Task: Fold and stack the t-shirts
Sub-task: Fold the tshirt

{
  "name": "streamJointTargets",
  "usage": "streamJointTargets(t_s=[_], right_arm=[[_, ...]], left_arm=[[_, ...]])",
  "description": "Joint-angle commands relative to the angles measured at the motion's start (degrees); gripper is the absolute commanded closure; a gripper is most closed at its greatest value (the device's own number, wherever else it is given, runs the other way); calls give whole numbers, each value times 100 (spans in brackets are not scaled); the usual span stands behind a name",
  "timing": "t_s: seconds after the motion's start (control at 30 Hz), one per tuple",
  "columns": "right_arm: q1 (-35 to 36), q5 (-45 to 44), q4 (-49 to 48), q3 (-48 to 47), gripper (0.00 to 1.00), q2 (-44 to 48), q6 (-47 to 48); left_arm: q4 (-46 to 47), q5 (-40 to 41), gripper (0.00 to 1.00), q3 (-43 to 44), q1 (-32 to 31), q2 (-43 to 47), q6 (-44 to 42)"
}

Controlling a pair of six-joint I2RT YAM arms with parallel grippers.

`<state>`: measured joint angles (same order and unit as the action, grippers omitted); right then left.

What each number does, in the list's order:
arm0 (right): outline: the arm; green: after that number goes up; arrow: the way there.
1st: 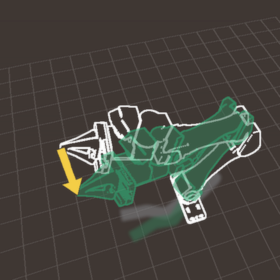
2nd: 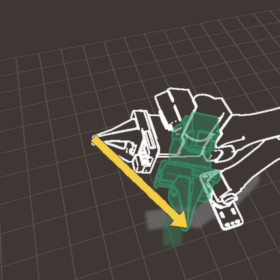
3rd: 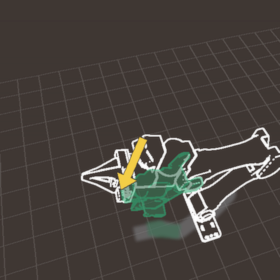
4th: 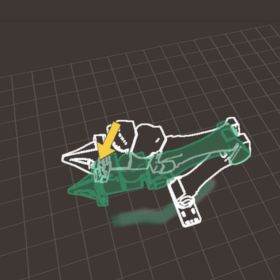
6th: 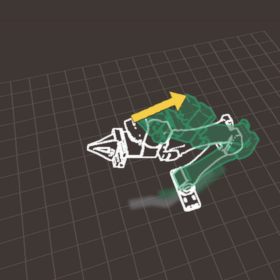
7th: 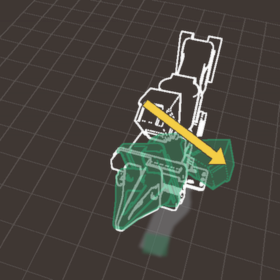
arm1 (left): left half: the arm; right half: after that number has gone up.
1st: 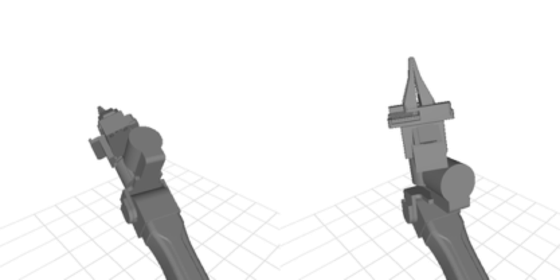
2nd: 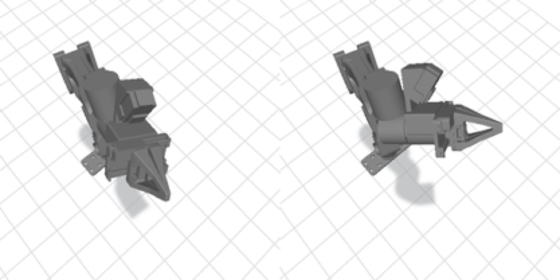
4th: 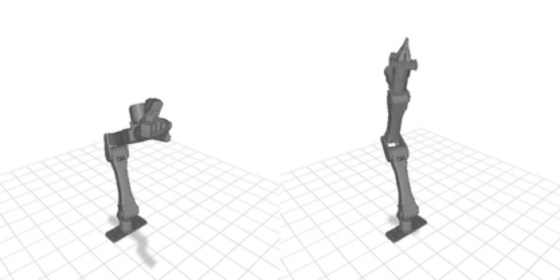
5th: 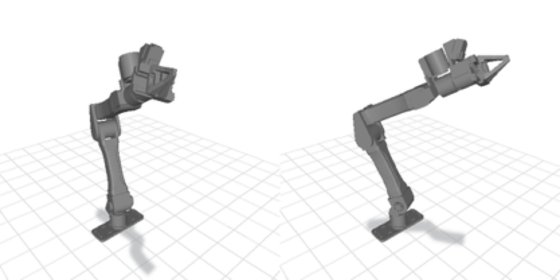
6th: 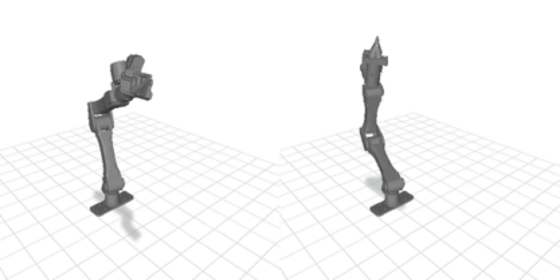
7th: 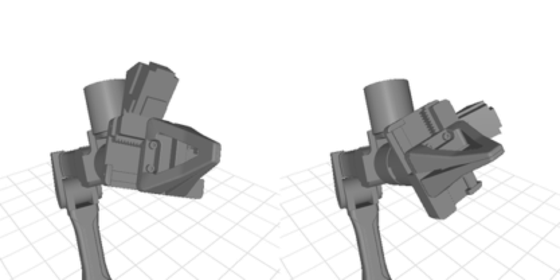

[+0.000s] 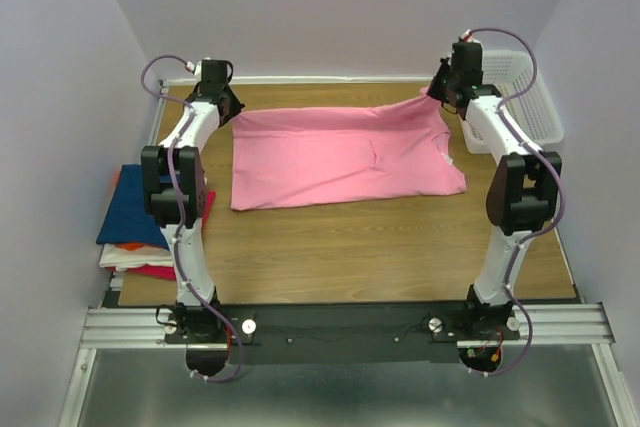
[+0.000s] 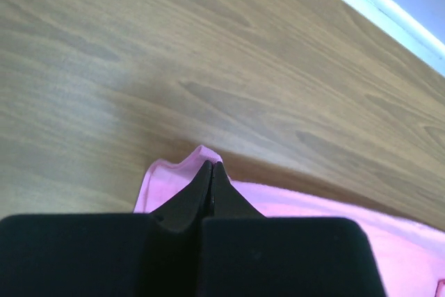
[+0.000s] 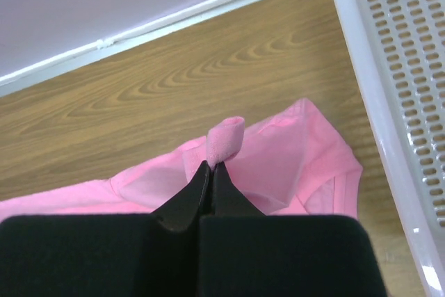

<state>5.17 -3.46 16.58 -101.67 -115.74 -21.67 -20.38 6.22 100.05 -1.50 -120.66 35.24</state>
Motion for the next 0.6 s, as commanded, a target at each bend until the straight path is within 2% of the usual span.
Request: streamJointTargets(t_s=[0.0,0.27,0.57], right_arm=[[2,-251,-6,733,100,315,-311],[-7,-225,-225,1746,100,842,-557],[-7,-436,-243,2098,100,1054,-628]], left_arm=[[201,-138,100,-563,53,473,-27],[561,-340,100,-1531,62,1053,53],[676,-437,100,-1813,62,1264,18]])
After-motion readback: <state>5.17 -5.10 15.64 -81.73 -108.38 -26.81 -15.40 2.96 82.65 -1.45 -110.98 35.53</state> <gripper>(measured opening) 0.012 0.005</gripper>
